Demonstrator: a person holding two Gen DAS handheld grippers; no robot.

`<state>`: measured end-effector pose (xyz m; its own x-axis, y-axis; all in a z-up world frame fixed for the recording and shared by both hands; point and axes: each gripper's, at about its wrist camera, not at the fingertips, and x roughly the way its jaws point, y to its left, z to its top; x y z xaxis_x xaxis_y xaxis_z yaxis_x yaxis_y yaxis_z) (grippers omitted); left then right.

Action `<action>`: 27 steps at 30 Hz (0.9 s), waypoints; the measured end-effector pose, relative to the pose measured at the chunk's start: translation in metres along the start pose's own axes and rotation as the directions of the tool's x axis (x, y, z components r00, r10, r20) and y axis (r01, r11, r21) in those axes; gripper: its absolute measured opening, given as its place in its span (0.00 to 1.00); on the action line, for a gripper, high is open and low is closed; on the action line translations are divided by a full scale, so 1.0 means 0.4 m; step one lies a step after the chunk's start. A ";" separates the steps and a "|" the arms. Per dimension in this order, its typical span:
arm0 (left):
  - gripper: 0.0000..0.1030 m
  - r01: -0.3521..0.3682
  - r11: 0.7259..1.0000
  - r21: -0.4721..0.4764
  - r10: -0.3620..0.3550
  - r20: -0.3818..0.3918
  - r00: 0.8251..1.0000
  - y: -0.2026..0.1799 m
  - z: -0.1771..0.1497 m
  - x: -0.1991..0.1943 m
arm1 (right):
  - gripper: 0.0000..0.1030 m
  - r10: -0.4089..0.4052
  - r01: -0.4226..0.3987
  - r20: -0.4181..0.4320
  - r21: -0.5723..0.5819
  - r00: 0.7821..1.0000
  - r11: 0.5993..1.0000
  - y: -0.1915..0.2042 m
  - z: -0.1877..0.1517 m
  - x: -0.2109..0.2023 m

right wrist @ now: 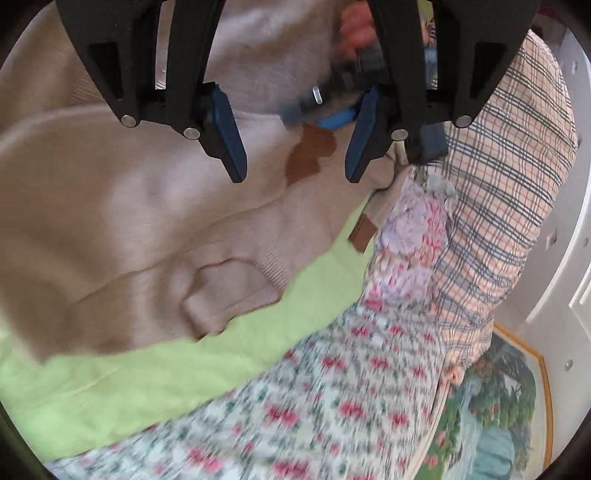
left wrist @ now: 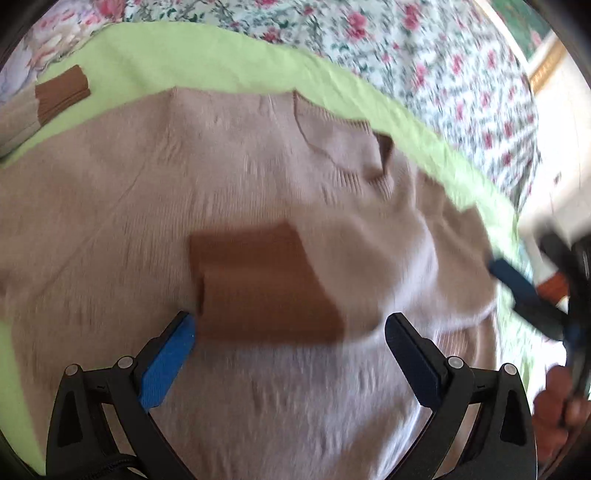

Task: Fold small clothes
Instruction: 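Fold the held sleeve across the sweater body and open the right gripper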

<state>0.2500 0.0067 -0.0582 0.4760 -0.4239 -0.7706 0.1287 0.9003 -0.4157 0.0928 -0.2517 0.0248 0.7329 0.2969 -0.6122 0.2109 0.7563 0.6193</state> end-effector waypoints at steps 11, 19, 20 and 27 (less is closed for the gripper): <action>0.08 -0.136 0.990 0.025 0.133 0.112 0.985 0.051 0.021 -0.100 | 0.56 -0.318 0.309 0.201 0.075 0.926 0.948 -0.164 0.033 -0.288; 0.07 -0.160 0.986 0.048 0.156 0.076 0.985 0.074 -0.003 -0.069 | 0.56 -0.430 0.428 0.064 0.044 0.900 0.903 -0.272 0.131 -0.162; 0.06 -0.160 0.986 0.046 0.155 0.083 0.984 0.077 -0.001 -0.072 | 0.56 -0.443 0.442 0.042 0.032 0.895 0.896 -0.279 0.137 -0.138; 0.04 -0.195 0.974 0.111 0.179 0.140 0.974 0.032 0.017 -0.101 | 0.09 -0.494 0.495 0.024 -0.029 0.869 0.869 -0.310 0.140 -0.090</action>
<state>0.2383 0.0358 -0.0292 0.6082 -0.2377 -0.7573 0.1289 0.9710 -0.2012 0.0765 -0.3888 -0.0027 0.5483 -0.1298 -0.8262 0.5272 0.8205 0.2209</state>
